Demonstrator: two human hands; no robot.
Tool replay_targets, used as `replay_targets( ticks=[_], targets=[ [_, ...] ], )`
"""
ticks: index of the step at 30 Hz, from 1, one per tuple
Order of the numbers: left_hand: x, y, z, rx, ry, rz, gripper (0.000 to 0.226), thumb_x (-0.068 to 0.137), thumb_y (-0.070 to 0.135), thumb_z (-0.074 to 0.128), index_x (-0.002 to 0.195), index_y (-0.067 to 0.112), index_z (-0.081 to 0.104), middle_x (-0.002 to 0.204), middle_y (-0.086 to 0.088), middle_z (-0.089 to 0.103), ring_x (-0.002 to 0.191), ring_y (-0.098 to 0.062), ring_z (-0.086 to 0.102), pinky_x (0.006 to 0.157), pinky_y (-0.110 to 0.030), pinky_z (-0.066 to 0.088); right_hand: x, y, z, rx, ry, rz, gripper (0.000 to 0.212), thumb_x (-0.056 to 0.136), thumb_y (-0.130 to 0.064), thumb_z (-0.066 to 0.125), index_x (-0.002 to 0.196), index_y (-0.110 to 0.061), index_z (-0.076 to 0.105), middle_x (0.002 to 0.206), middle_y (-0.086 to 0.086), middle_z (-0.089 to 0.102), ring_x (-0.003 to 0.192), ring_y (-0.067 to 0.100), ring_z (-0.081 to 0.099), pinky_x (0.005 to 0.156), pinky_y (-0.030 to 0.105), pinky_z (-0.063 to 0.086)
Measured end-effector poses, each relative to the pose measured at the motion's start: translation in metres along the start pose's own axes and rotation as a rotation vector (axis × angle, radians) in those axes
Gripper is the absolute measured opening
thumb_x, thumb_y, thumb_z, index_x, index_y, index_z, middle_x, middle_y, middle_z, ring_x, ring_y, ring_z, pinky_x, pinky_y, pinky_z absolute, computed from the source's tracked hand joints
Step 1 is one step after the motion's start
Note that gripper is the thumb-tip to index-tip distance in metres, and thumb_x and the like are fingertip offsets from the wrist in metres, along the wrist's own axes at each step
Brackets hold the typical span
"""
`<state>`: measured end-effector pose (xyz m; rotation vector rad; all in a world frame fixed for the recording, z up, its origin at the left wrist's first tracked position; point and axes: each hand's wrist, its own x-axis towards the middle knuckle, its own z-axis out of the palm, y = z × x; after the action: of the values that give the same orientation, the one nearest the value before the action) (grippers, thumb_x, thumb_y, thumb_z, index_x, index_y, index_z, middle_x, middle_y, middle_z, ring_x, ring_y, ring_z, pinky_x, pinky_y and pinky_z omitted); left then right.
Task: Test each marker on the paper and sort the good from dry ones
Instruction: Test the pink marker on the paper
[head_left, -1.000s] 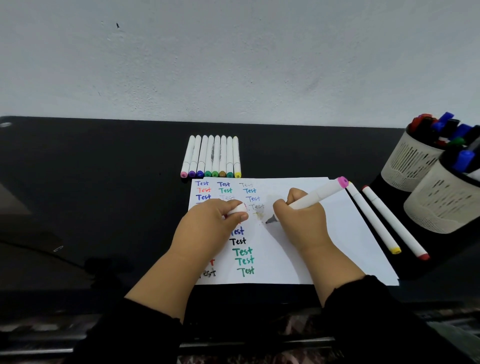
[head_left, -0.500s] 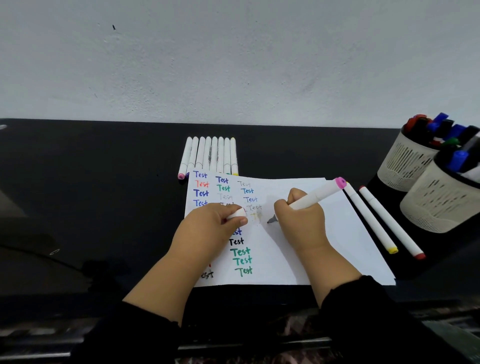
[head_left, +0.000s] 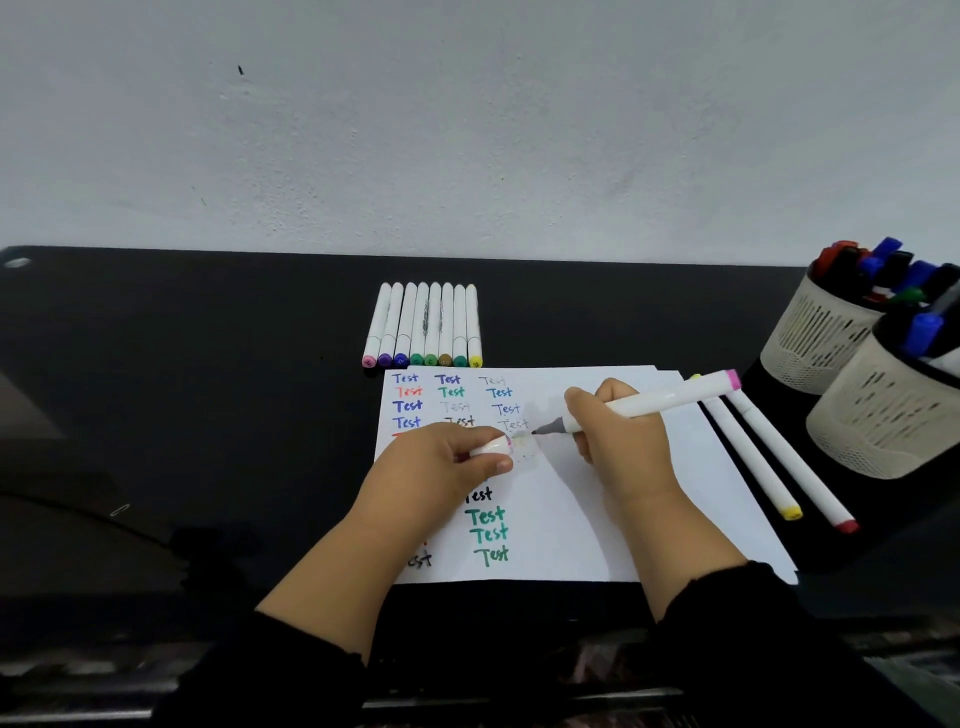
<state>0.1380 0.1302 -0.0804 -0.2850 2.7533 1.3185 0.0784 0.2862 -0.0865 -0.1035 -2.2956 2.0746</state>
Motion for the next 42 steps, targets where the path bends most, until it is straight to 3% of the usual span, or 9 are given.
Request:
replay_targets(
  ticks=[3, 13, 18, 21, 24, 30, 35, 40, 42],
  targets=[
    [-0.001, 0.0, -0.001, -0.062, -0.013, -0.016, 0.031, 0.084, 0.039, 0.065, 0.115, 0.041, 0.063, 0.109, 0.02, 0.063, 0.098, 0.0, 0.057, 0.084, -0.021, 0.045, -0.003, -0.004, 0.001, 0.05, -0.1, -0.027, 0.041, 0.087, -0.013, 0.06, 0.056, -0.015, 0.034, 0.04, -0.006, 0.038, 0.04, 0.008, 0.033, 0.045, 0.018, 0.031],
    [-0.004, 0.002, -0.002, -0.18, -0.045, -0.014, 0.016, 0.081, 0.036, 0.068, 0.092, 0.047, 0.066, 0.087, 0.02, 0.068, 0.082, 0.001, 0.063, 0.075, -0.022, 0.049, -0.012, -0.008, 0.012, 0.043, -0.349, -0.006, 0.031, 0.083, -0.017, 0.071, 0.07, -0.015, 0.043, 0.045, -0.01, 0.051, 0.043, 0.005, 0.043, 0.048, 0.02, 0.036],
    [-0.004, 0.0, -0.002, -0.245, -0.042, -0.05, 0.028, 0.081, 0.035, 0.069, 0.108, 0.041, 0.065, 0.087, 0.019, 0.068, 0.076, 0.001, 0.064, 0.063, -0.018, 0.045, -0.011, -0.011, 0.007, 0.007, -0.437, 0.017, 0.029, 0.076, -0.019, 0.076, 0.073, -0.014, 0.047, 0.051, -0.004, 0.059, 0.05, 0.01, 0.047, 0.048, 0.022, 0.034],
    [-0.004, 0.0, -0.002, -0.292, -0.028, -0.056, 0.022, 0.08, 0.031, 0.07, 0.099, 0.043, 0.067, 0.085, 0.015, 0.07, 0.079, -0.004, 0.066, 0.071, -0.024, 0.052, -0.011, -0.014, 0.004, 0.086, -0.486, 0.051, 0.03, 0.072, -0.035, 0.069, 0.076, -0.011, 0.052, 0.056, 0.003, 0.06, 0.046, 0.007, 0.046, 0.045, 0.018, 0.034],
    [-0.004, 0.0, -0.002, -0.31, -0.021, -0.058, 0.021, 0.08, 0.028, 0.071, 0.079, 0.049, 0.065, 0.083, 0.011, 0.072, 0.083, -0.011, 0.068, 0.081, -0.029, 0.052, -0.011, -0.018, 0.002, 0.077, -0.458, 0.058, 0.03, 0.086, -0.038, 0.06, 0.076, -0.01, 0.056, 0.059, 0.007, 0.059, 0.046, 0.009, 0.043, 0.046, 0.018, 0.035],
    [-0.006, 0.001, -0.001, -0.367, 0.01, -0.043, 0.029, 0.081, 0.025, 0.071, 0.07, 0.05, 0.062, 0.073, 0.021, 0.069, 0.07, -0.001, 0.065, 0.066, -0.015, 0.05, -0.008, -0.014, 0.01, -0.036, -0.296, 0.031, 0.028, 0.092, -0.022, 0.058, 0.068, -0.011, 0.047, 0.05, 0.002, 0.055, 0.046, 0.01, 0.043, 0.048, 0.021, 0.038],
    [-0.005, 0.002, 0.001, -0.422, 0.052, -0.064, 0.03, 0.081, 0.022, 0.071, 0.066, 0.047, 0.062, 0.067, 0.021, 0.068, 0.069, -0.002, 0.065, 0.066, -0.017, 0.051, -0.006, -0.009, 0.018, 0.039, -0.259, 0.063, 0.029, 0.092, -0.013, 0.053, 0.064, -0.012, 0.042, 0.045, 0.002, 0.049, 0.042, 0.008, 0.04, 0.044, 0.019, 0.035],
    [-0.006, 0.005, 0.002, -0.399, 0.077, -0.082, 0.021, 0.084, 0.022, 0.067, 0.1, 0.036, 0.068, 0.084, 0.017, 0.066, 0.085, -0.011, 0.063, 0.082, -0.029, 0.052, -0.007, -0.008, 0.023, 0.066, -0.243, 0.082, 0.031, 0.091, -0.009, 0.051, 0.062, -0.012, 0.043, 0.044, 0.001, 0.047, 0.039, 0.007, 0.04, 0.04, 0.018, 0.034],
    [-0.006, 0.006, 0.002, -0.394, 0.088, -0.086, 0.023, 0.084, 0.022, 0.067, 0.104, 0.033, 0.068, 0.084, 0.016, 0.066, 0.085, -0.012, 0.063, 0.079, -0.028, 0.052, -0.007, -0.009, 0.023, 0.065, -0.244, 0.081, 0.031, 0.091, -0.009, 0.051, 0.062, -0.012, 0.043, 0.044, 0.002, 0.047, 0.039, 0.007, 0.04, 0.04, 0.018, 0.034]
  ],
)
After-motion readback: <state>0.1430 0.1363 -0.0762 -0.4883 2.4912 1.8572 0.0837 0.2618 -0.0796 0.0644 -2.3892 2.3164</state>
